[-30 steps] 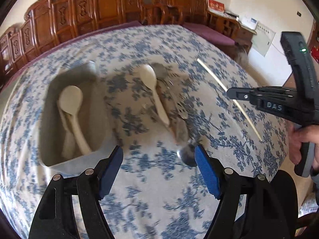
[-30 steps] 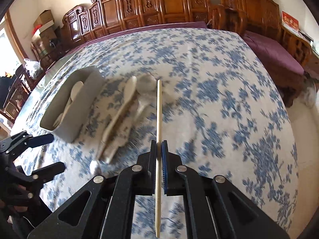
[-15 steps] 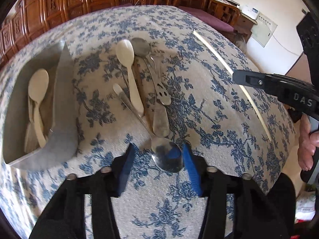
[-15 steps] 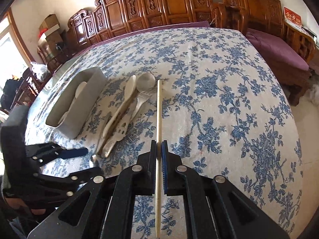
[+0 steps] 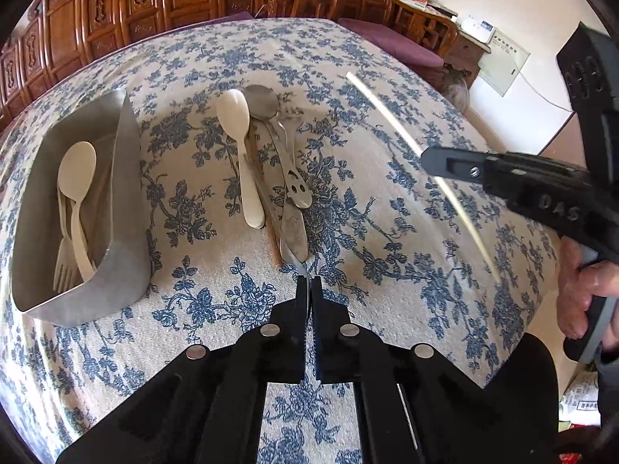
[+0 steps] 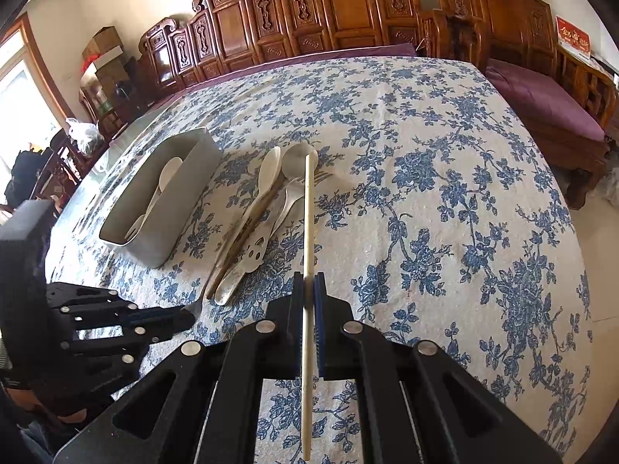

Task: Organize utensils
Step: 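Grasp a metal spoon with the left tool while the right tool holds the chopstick raised, then lower the metal spoon into the grey tray and open the left tool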

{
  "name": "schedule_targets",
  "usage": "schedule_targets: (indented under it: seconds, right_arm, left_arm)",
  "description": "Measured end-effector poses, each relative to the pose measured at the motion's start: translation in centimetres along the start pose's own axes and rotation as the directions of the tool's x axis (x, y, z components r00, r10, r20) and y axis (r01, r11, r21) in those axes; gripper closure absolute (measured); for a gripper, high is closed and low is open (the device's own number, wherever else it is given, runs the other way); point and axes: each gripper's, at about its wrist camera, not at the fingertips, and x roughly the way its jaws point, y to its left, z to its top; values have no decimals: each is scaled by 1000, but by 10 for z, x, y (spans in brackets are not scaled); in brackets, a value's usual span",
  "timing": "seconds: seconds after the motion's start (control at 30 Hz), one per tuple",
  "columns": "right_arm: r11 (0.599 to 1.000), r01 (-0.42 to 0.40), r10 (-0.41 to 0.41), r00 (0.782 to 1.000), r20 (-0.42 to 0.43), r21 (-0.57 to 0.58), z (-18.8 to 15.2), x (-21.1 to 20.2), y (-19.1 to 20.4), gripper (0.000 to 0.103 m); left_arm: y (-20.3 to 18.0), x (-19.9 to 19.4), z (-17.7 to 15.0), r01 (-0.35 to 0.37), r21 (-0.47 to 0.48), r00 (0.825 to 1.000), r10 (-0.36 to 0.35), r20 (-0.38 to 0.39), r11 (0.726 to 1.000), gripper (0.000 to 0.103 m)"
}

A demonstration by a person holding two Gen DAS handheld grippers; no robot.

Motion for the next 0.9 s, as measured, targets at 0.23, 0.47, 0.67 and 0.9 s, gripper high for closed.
schedule_targets:
  seconds: [0.23, 0.47, 0.67, 0.9]
  right_arm:
    - [1000, 20, -20, 1000, -2, -10, -2, -5, 13, 97]
    - [999, 7, -6, 1000, 9, -38, 5, -7, 37, 97]
    - [998, -26, 27, 999, 18, -58, 17, 2, 62, 97]
    - [996, -56, 57, 998, 10, -73, 24, 14, 83, 97]
  left_arm:
    - [5, -28, -1, -11, 17, 999, 10, 46, 1000, 102]
    - [17, -65, 2, -24, 29, 993, 21, 117, 999, 102]
    - [38, -90, 11, -48, 27, 985, 43, 167, 998, 102]
    - [67, -102, 25, -67, 5, 978, 65, 196, 998, 102]
